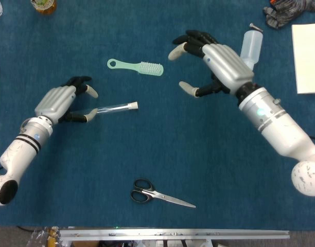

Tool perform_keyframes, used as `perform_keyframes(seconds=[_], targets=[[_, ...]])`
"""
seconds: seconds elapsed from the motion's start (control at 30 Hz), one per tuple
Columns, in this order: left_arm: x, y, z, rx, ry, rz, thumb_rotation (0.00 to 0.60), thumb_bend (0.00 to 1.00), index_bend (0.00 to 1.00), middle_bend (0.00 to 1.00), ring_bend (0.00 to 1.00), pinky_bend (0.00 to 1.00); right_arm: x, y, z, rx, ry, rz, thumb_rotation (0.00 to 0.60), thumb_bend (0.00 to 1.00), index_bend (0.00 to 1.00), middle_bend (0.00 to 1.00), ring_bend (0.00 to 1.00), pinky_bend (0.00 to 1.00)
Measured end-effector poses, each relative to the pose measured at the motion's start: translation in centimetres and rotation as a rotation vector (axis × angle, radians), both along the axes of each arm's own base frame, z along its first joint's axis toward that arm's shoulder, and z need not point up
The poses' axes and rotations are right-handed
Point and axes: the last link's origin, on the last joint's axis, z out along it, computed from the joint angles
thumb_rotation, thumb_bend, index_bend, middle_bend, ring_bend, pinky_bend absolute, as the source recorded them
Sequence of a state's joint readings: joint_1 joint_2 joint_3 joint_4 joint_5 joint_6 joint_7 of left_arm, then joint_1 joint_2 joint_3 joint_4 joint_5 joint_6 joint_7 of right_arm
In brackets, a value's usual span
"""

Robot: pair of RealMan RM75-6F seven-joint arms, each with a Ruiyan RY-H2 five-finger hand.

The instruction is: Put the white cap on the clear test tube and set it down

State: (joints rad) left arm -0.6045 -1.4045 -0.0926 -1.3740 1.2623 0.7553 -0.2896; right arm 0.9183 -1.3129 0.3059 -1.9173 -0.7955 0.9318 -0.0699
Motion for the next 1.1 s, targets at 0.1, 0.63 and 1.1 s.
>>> perform_keyframes(seconds=[0.1,0.63,1.1], targets=[[0.5,-0.1,1.3,0.031,0.0,-0.03,0.413,0.34,0.31,0.07,0.0,0.1,-0.9,0.0,0.4,-0.024,0.022,-0.009,0.6,0.26,0.33,0.18,0.0,0.02],[0.2,-1.7,10.3,0.289,0.06,-0.095,0.533,0.34,0.31,0.1,0.0,0.1,-8.7,2.2,5.2,-0.203,0.143,-0.145,0.6,0.27,0.33,0.18,0.0,0.03],[-3.9,-5.7,15.9,0.472,0.174,-0.025,0.533,0.34,0.32,0.11,0.0,0.1,-16.8,7.7,9.2,-0.376,0.278,-0.271,0.6,0.28,0.33,0.22,0.0,0.06]])
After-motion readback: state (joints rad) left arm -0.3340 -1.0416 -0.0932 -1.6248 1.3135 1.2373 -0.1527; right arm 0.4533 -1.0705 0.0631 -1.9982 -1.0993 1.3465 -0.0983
